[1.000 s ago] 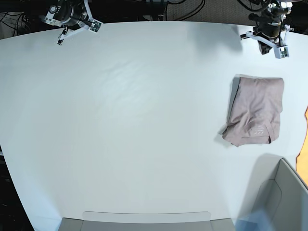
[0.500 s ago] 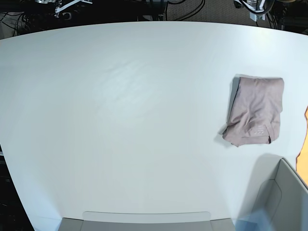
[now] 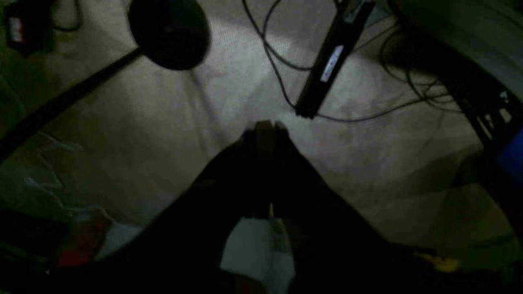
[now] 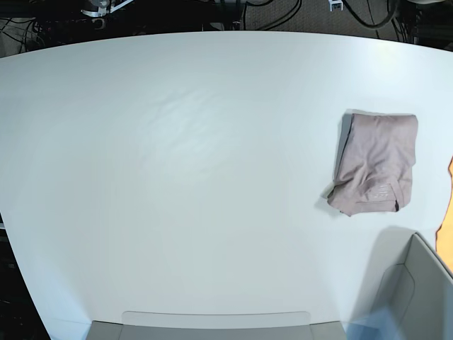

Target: Fold the T-shirt properly

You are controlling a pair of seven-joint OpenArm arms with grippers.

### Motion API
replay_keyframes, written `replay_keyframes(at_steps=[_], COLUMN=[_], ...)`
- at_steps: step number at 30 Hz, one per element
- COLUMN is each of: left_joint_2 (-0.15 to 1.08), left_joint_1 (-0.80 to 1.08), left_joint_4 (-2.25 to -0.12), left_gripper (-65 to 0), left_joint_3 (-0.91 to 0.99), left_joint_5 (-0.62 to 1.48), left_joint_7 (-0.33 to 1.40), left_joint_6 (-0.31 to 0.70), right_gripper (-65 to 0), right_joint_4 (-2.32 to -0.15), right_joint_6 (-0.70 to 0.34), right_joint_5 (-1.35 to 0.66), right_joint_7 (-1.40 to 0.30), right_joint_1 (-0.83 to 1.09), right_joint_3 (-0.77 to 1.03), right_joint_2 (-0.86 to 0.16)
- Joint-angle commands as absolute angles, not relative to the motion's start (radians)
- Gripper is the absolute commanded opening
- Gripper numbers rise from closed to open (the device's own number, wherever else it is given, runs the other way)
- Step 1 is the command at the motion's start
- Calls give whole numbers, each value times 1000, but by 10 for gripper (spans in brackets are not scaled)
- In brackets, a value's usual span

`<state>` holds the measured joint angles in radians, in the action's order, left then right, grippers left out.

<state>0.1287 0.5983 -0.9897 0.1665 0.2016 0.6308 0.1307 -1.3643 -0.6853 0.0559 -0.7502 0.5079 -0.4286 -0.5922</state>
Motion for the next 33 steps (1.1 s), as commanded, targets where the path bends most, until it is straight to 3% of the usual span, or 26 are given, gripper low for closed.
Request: replay_keyframes(at_steps=[1, 4, 13, 17, 27, 33], left_joint_2=[136, 137, 137, 137, 133, 134], left_joint_1=[578, 498, 358, 343, 302, 194], left_joint_4=[-937, -785, -601, -582, -565, -360], left_gripper=[-650, -650, -650, -650, -650, -650], left_joint_3=[170, 170, 173, 173, 170, 170], left_joint_5=[203, 203, 203, 203, 203, 203], left_joint_7=[607, 535, 404, 317, 280, 272], left_joint_6=[133, 133, 133, 133, 133, 133], right_gripper=[-650, -650, -650, -650, -650, -650], right_joint_4=[-1328, -1161, -616, -447, -418, -400], right_joint_6=[-698, -694, -329, -209, -186, -186], right_joint_5=[42, 42, 42, 42, 42, 42], right_joint_7=[-727, -654, -366, -228, -142, -143], right_joint_1=[473, 367, 134, 82, 58, 56], right_joint_3=[-460, -578, -954, -981, -986, -986], right_joint_2=[-604, -578, -447, -390, -374, -351])
